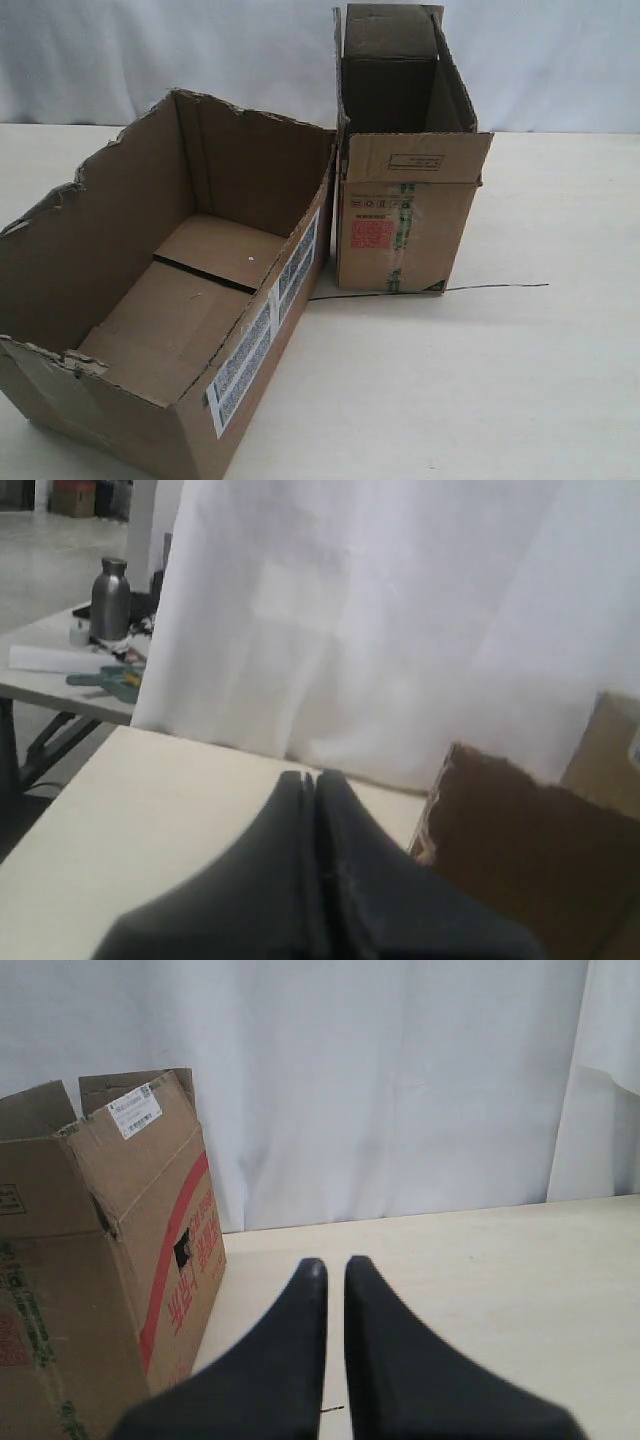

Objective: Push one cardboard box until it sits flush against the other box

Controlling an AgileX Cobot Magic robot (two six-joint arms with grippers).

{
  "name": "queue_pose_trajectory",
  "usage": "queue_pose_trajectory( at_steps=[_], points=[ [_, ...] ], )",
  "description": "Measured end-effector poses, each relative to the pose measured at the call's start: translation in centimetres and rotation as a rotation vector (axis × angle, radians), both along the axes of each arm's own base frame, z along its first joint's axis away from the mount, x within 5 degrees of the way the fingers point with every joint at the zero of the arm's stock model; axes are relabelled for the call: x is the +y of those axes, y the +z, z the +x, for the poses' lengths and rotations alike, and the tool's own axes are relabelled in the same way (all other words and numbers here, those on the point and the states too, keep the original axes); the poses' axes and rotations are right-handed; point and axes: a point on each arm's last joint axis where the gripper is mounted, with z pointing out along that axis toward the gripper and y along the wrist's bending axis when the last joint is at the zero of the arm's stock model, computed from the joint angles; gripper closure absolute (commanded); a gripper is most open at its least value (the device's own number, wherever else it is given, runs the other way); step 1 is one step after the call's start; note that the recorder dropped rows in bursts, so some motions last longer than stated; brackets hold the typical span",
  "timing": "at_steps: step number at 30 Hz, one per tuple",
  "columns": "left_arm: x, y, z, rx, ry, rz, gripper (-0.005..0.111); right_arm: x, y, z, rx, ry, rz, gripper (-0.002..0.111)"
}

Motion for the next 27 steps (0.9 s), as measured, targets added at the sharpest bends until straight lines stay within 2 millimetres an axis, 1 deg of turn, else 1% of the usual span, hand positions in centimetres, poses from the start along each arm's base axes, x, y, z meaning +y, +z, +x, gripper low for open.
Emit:
queue_pose_trajectory(
  at_steps=[3,5,7,9,12,15,18,22,25,27],
  points=[
    [-0.1,2.5,1.2,0.165,-0.040,0.121,0.107,0.0,0.0,0.0,0.000,0.000,0.000,0.103],
    [-0.3,4.2,2.1,0.307,-0.088,0.202,0.107,0.0,0.0,0.0,0.000,0.000,0.000,0.103],
    [-0.4,5.2,2.9,0.463,-0.149,0.259,0.107,0.0,0.0,0.0,0.000,0.000,0.000,0.103],
    [-0.8,5.6,3.7,0.617,-0.231,0.261,0.107,0.0,0.0,0.0,0.000,0.000,0.000,0.103],
    [-1.7,5.0,4.8,0.797,-0.380,0.236,0.107,0.0,0.0,0.0,0.000,0.000,0.000,0.103],
    [-2.1,3.7,5.2,0.875,-0.452,0.217,0.107,0.0,0.0,0.0,0.000,0.000,0.000,0.103],
    [-2.6,2.6,4.8,0.915,-0.506,0.238,0.107,0.0,0.0,0.0,0.000,0.000,0.000,0.103],
    [-3.1,2.0,4.0,0.930,-0.542,0.280,0.107,0.0,0.0,0.0,0.000,0.000,0.000,0.103],
    [-3.6,1.6,3.7,0.941,-0.579,0.285,0.107,0.0,0.0,0.0,0.000,0.000,0.000,0.103],
    [-4.1,1.0,3.4,0.959,-0.620,0.283,0.107,0.0,0.0,0.0,0.000,0.000,0.000,0.103]
  ],
)
